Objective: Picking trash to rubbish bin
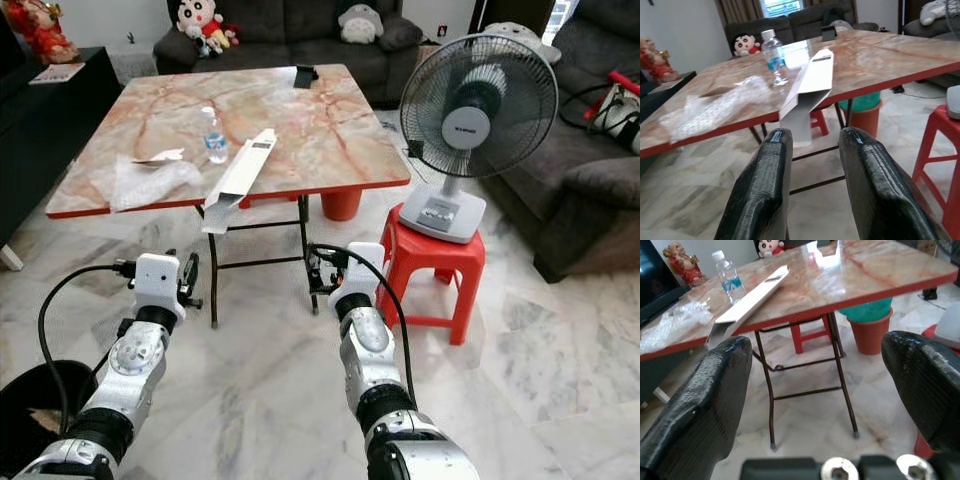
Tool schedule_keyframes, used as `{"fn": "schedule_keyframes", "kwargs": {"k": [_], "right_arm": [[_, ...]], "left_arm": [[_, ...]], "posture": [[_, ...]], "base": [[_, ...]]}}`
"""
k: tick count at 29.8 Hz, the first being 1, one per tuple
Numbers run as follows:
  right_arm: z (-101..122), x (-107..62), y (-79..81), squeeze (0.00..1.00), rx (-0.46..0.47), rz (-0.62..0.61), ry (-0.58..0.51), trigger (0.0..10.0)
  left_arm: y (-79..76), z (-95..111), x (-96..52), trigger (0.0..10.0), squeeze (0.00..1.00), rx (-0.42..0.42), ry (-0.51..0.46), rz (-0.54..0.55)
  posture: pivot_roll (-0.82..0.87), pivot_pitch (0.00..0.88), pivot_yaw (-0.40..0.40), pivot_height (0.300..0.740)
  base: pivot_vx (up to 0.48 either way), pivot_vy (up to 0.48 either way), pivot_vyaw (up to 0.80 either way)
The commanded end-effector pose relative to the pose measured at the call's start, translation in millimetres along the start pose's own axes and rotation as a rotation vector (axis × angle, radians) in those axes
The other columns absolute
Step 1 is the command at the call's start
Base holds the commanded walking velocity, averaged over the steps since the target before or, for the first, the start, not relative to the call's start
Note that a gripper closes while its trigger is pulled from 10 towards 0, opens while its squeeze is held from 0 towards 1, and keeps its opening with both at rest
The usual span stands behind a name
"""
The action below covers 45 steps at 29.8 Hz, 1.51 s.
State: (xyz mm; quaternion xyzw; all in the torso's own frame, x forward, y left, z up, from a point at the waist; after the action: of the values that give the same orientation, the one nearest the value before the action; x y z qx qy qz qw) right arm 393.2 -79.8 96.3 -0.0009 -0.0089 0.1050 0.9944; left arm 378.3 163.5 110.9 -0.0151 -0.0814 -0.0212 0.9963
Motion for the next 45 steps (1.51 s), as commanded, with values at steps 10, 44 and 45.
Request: {"fn": "schedule_keyframes", "kwargs": {"k": [10,44,45], "right_arm": [[12.5,2.9,5.5,0.00,-0.007,0.019,-0.054,10.0],[11.7,3.1,13.6,0.00,0.030,0.033,-0.046,10.0],[11.7,3.0,13.8,0.00,0.031,0.033,-0.046,10.0]], "left_arm": [[-0.7,13.6,7.2,10.0,0.00,0.020,-0.040,-0.001],[-8.2,22.0,11.6,10.0,0.00,0.031,-0.061,-0.039],[-8.3,22.1,11.7,10.0,0.00,0.031,-0.062,-0.040]], "posture": [[0.01,0.000,0.021,0.740],[0.02,0.000,0.023,0.740],[0.02,0.000,0.023,0.740]], "base": [[0.465,0.000,0.05],[0.465,0.000,0.10],[0.465,0.000,0.00]]}}
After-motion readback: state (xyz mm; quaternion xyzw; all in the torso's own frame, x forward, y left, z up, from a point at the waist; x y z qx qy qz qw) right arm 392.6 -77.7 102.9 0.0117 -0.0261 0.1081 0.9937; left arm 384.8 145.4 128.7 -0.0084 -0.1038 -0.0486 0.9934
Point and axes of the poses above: a point about 5 cm out from each wrist's last joint towards the gripper, its own x axis pointing out of the wrist towards the gripper, its own z axis along the axis of the wrist's last joint, y = z × x, the point moved 4 cm from there along x, pointing out of the wrist towards the gripper, and after that the axes turned 13 degrees about -x, right-handed, at the moved point
